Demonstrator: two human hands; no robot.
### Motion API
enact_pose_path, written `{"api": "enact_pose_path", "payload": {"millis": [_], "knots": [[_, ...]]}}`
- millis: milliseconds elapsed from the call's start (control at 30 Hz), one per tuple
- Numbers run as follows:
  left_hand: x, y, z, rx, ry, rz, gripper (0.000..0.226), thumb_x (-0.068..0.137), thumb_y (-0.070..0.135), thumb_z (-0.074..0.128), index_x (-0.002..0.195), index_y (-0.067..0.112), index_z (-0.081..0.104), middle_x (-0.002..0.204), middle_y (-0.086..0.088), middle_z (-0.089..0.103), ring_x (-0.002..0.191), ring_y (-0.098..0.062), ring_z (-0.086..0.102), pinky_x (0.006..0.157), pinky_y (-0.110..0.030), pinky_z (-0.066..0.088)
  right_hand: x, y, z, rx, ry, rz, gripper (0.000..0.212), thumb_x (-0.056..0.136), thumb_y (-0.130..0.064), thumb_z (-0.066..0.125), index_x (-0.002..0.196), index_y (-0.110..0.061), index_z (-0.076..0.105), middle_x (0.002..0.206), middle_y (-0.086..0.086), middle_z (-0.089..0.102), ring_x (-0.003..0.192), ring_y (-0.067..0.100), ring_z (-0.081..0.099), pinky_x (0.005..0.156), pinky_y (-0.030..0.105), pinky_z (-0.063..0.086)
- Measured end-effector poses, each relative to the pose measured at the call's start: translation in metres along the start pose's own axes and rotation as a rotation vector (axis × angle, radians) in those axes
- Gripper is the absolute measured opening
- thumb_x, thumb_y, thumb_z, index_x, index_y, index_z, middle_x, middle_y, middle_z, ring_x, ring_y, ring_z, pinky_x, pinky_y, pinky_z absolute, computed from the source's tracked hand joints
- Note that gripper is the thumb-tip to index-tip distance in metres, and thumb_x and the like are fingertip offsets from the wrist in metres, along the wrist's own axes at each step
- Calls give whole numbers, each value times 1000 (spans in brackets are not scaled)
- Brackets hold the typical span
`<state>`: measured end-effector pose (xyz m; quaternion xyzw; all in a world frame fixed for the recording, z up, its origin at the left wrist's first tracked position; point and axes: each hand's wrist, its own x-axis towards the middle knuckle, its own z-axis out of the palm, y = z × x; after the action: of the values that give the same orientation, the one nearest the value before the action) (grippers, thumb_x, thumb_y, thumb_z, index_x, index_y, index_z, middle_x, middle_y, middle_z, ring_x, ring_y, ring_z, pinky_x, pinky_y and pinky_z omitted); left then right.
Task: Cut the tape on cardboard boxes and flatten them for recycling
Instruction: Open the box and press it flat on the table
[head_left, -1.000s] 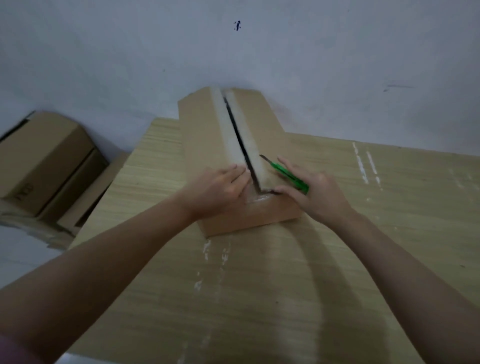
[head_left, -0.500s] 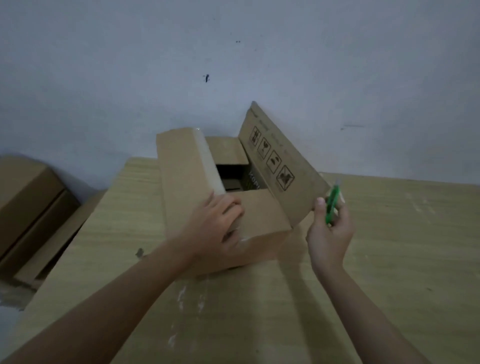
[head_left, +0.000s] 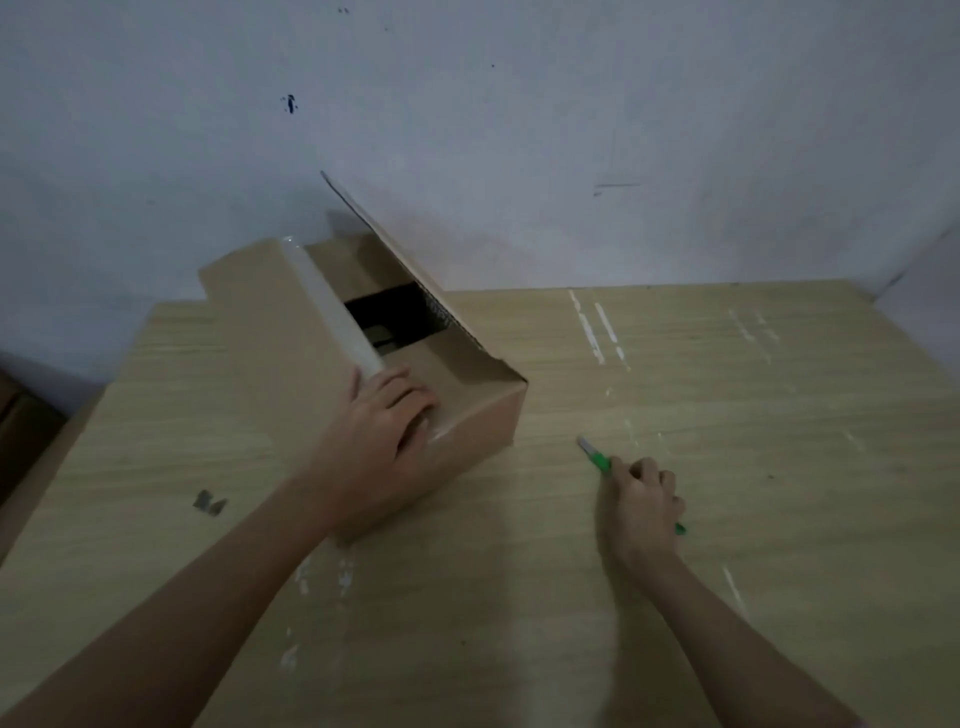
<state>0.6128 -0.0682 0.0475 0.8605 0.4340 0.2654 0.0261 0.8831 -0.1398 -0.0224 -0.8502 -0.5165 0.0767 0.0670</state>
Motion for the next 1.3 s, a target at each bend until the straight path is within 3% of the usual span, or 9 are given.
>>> {"api": "enact_pose_path", "payload": {"millis": [133, 267, 433, 600, 700, 800, 933, 1133, 1300], "knots": [[-1, 3, 1, -31, 42, -16, 38, 84, 27, 38, 98, 9, 69, 104, -7, 67, 117, -16, 40, 101, -58, 23, -4, -7, 0, 45, 130, -67, 35, 92, -15, 48, 127, -14, 54, 121, 13, 52, 109, 32, 47, 89, 42, 35], [0, 8, 3, -28, 47, -52, 41, 84, 29, 37, 99, 8, 68, 105, -7, 67, 120, -16, 38, 104, -54, 17, -12, -47, -19, 580, 353, -627, 39, 81, -6, 41, 111, 5, 64, 103, 22, 60, 97, 23, 52, 85, 30, 45], [10, 16, -12, 54, 11, -62, 39, 78, 30, 39, 92, 8, 68, 100, -10, 66, 113, -26, 54, 97, -56, 37, -4, -109, -67, 560, 380, -1062, 41, 77, 8, 41, 110, 8, 65, 111, 25, 63, 107, 28, 53, 100, 27, 40], [15, 11, -61, 192, 92, 15, 35, 78, 38, 47, 80, 12, 69, 82, -4, 64, 81, -25, 61, 87, -35, 38, 6, -131, -83, 523, 415, -820, 48, 81, -1, 45, 129, 2, 52, 141, 28, 36, 132, 38, 36, 109, 44, 35], [11, 7, -107, 299, 96, 19, 50, 81, 55, 39, 71, 17, 69, 62, 1, 61, 65, -21, 58, 80, -36, 38, 8, -141, -85, 474, 366, -692, 53, 81, -4, 56, 133, 1, 45, 144, 30, 27, 136, 43, 27, 109, 55, 32], [7, -6, -142, 399, -209, -173, 61, 73, 68, 29, 83, 23, 69, 71, -3, 67, 73, -26, 62, 73, -31, 41, 9, -145, -84, 351, 296, -631, 61, 81, -9, 61, 137, 0, 40, 147, 30, 21, 140, 43, 16, 116, 50, 14], [-12, -41, -138, 364, -652, -443, 47, 84, 53, 53, 120, 24, 59, 96, -2, 67, 97, -21, 59, 81, -28, 49, 5, -148, -85, 346, 192, -566, 66, 85, -19, 62, 142, -3, 33, 152, 24, 10, 141, 37, 18, 116, 43, 21], [-34, -59, -92, 180, -356, -470, 97, 61, 86, 27, 129, 21, 51, 121, 1, 51, 111, -22, 53, 90, -33, 43, -14, -164, -87, 307, 165, -532, 67, 87, -24, 59, 144, -8, 28, 154, 17, 7, 141, 34, 17, 116, 44, 20], [-38, -49, -89, -441, -25, -263, 43, 73, 43, 73, 105, 20, 56, 101, 5, 57, 93, -12, 56, 78, -26, 44, -37, -178, -103, 425, 249, -621, 63, 89, -38, 53, 144, -13, 33, 155, 8, 15, 142, 29, 17, 115, 47, 21]]}}
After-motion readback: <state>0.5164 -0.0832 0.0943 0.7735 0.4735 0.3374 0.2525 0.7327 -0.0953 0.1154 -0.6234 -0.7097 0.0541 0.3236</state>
